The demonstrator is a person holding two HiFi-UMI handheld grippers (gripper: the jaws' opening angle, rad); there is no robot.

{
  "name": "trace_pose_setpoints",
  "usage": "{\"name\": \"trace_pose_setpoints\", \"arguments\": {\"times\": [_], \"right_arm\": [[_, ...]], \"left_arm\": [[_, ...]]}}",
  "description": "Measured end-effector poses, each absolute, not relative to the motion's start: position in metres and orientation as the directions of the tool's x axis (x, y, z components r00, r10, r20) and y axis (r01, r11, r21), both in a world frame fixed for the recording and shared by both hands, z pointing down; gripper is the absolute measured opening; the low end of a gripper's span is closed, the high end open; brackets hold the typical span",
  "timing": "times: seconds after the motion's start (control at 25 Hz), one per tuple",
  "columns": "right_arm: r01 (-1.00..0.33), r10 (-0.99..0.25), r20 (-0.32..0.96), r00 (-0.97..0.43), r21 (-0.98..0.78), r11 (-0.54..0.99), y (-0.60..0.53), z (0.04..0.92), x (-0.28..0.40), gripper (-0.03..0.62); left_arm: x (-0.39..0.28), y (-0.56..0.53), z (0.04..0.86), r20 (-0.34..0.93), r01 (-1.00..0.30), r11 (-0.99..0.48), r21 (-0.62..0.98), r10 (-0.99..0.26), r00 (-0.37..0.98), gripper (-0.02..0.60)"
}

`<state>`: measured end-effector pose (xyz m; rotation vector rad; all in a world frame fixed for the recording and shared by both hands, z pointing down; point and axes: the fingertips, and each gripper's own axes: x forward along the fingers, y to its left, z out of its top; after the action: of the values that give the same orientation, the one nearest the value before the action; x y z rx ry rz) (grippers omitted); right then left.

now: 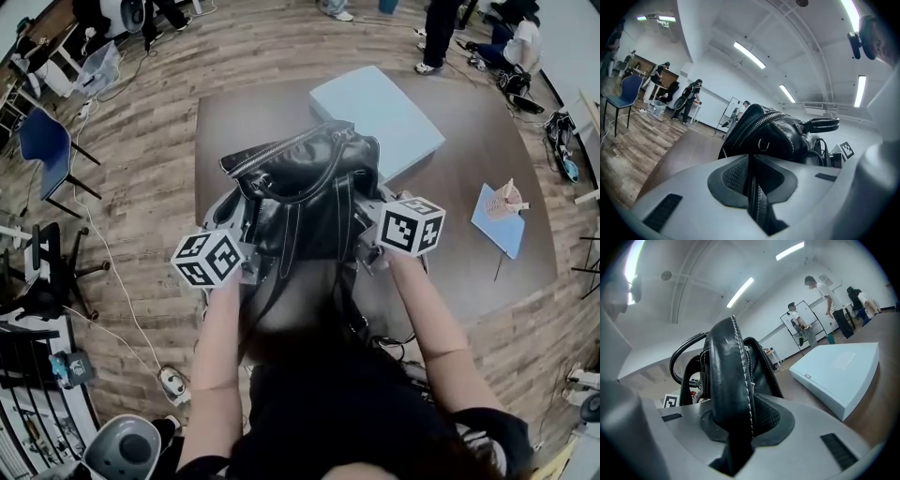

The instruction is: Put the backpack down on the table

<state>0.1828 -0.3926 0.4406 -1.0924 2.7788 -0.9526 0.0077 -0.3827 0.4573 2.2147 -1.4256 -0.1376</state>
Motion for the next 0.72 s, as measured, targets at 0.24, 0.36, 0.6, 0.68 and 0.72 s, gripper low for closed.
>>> {"name": "trace_pose_setpoints", "arguments": {"times": [0.24, 0.36, 0.6, 0.68, 0.72], "right_arm": [[-0.618, -0.617, 0.213, -0.757, -0.54, 0.572, -0.395, 0.444, 0.192, 0.101], [-0.623, -0.615, 0.221, -0.757, -0.527, 0.578, -0.397, 0.446, 0.189, 0.109], [-0.654, -0.616, 0.259, -0.744, -0.47, 0.592, -0.394, 0.444, 0.179, 0.156], [-0.668, -0.615, 0.281, -0.737, -0.442, 0.598, -0.391, 0.446, 0.18, 0.187], [-0.674, -0.614, 0.292, -0.733, -0.433, 0.599, -0.389, 0.447, 0.181, 0.199]], "left_arm": [[0.015, -0.384, 0.463, 0.164, -0.814, -0.355, 0.46, -0.866, 0.471, 0.046], [0.012, -0.387, 0.467, 0.167, -0.818, -0.359, 0.449, -0.865, 0.472, 0.049], [-0.001, -0.388, 0.473, 0.179, -0.812, -0.368, 0.453, -0.855, 0.487, 0.06], [0.0, -0.386, 0.472, 0.186, -0.808, -0.377, 0.454, -0.846, 0.499, 0.062], [0.0, -0.385, 0.472, 0.192, -0.808, -0.383, 0.448, -0.842, 0.505, 0.068]]}}
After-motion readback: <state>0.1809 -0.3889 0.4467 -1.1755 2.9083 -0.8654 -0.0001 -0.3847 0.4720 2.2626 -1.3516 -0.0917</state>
